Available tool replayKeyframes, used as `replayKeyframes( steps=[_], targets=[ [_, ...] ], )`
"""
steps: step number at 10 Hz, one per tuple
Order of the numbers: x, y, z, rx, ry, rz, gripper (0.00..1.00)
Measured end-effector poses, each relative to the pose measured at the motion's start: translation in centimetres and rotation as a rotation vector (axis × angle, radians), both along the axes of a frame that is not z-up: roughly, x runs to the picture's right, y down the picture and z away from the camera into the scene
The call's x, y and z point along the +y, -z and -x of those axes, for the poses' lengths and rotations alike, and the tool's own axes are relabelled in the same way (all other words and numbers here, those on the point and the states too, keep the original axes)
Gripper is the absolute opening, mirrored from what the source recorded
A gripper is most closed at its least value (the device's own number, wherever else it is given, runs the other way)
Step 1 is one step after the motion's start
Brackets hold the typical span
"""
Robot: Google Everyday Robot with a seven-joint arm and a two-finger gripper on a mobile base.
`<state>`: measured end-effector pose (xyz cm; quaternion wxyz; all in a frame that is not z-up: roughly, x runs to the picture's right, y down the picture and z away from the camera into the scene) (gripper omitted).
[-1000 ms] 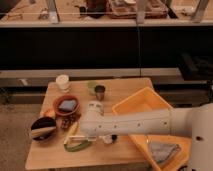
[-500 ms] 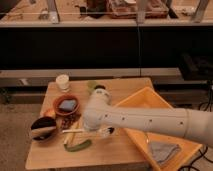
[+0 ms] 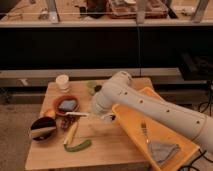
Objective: Place brush in plastic cup
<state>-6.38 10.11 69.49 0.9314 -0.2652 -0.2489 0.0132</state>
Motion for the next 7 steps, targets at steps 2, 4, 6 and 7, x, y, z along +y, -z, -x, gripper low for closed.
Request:
replayKeyframes(
  steps=[2, 4, 6, 7],
  targets=[
    [-3.8, 0.2, -0.1, -0.072, -0.028, 0.008, 0.04],
    [-7.1, -1.7, -1.1, -0.125, -0.088, 0.035, 0.04],
    [-9.9, -3.9, -2.3, -0.150, -0.145, 0.042, 0.04],
    [-11.0, -4.5, -2.7, -0.143, -0.164, 0.034, 0.04]
  ],
)
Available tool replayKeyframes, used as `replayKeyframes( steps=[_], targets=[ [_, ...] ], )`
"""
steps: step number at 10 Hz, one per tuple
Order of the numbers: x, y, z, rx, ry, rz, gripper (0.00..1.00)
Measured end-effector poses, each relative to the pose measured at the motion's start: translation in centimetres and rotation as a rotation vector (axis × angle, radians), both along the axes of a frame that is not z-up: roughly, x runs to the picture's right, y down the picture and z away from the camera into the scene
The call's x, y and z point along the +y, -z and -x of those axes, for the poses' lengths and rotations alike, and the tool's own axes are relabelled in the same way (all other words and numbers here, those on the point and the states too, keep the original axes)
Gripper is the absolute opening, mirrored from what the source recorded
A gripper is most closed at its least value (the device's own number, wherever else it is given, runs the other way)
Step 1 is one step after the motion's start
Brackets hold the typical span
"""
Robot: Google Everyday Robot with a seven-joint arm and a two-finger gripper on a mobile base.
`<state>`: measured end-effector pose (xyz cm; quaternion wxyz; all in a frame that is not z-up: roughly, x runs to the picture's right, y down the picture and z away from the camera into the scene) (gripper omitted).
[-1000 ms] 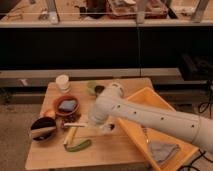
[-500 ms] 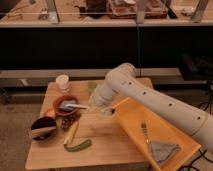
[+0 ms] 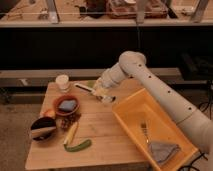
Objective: Place brush in plastic cup
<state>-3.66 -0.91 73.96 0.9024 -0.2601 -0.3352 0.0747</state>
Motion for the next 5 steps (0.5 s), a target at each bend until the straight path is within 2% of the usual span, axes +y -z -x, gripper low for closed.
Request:
replayKeyframes(
  steps=[3, 5],
  targets=[
    [-2.3, -1.3, 0.0, 0.023, -0.040, 0.000, 0.04],
    [-3.5, -2.1, 1.0, 0.031, -0.050, 0.001, 0.04]
  ],
)
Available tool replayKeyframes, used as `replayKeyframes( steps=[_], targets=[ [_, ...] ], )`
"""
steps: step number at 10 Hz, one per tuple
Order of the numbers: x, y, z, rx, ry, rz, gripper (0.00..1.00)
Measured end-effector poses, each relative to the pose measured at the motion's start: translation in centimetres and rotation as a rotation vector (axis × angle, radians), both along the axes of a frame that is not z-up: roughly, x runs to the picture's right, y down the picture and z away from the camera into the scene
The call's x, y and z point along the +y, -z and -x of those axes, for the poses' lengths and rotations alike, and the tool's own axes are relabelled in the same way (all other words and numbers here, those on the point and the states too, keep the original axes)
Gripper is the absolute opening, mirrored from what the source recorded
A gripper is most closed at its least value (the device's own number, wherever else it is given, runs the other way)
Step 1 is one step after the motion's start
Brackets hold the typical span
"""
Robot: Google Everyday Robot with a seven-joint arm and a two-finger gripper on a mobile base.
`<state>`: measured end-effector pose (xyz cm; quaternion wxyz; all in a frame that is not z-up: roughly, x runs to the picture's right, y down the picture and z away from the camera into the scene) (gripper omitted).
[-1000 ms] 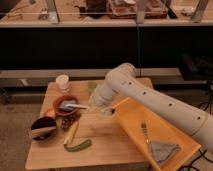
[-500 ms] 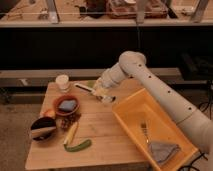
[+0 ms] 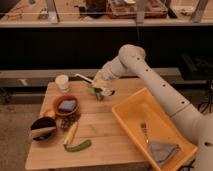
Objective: Place brush in plastic cup
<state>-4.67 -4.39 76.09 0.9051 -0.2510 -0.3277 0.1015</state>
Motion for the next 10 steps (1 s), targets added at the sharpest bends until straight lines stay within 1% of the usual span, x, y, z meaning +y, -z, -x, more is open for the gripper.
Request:
replayKeyframes(
  steps=[2, 4, 5, 7, 9, 10],
  targets=[
    [-1.8, -1.7, 1.3, 0.019, 0.000, -0.007, 0.04],
    [-3.9, -3.3, 2.2, 0.038, -0.005, -0.028, 0.04],
    [-4.9, -4.1, 2.3, 0.046, -0.021, -0.035, 0.04],
    [-6.4, -6.1, 2.4, 0.056, -0.074, -0.031, 0.04],
    [-6.7, -7.6, 2.8, 0.064, -0.090, -0.032, 0.04],
    [-6.7, -8.1, 3.6, 0.073, -0.090, -0.041, 0.04]
  ],
)
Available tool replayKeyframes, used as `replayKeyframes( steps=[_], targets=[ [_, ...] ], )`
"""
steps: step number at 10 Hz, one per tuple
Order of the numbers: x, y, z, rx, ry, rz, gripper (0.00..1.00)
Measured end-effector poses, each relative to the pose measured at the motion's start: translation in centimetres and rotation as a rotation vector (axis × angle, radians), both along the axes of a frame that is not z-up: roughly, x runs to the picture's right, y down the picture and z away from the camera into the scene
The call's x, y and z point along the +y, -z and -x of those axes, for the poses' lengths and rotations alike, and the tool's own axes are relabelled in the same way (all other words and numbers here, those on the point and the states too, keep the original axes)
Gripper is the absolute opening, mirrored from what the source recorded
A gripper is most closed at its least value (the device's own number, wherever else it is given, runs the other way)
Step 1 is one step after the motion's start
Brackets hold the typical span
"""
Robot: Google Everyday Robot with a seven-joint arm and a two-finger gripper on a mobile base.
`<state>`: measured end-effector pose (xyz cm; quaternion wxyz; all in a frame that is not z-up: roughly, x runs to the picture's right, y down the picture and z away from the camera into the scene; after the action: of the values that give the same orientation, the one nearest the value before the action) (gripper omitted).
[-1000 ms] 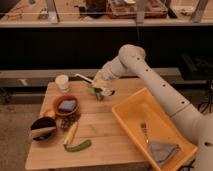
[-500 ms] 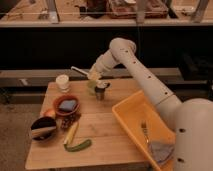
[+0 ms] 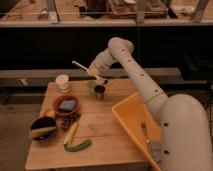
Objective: Place brush in plastic cup
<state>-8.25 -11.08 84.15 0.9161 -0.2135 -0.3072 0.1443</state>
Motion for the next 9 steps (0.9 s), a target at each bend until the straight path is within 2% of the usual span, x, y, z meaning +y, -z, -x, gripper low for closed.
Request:
replayKeyframes(
  steps=[2, 5, 9],
  targets=[
    [-0.1, -0.4, 1.7, 0.036, -0.019, -0.031, 0.04],
    [-0.3, -0.4, 1.4, 0.085, -0.088, -0.077, 0.04],
    [-0.8, -0.5, 2.4, 0.068, -0.117, -0.122, 0.04]
  ],
)
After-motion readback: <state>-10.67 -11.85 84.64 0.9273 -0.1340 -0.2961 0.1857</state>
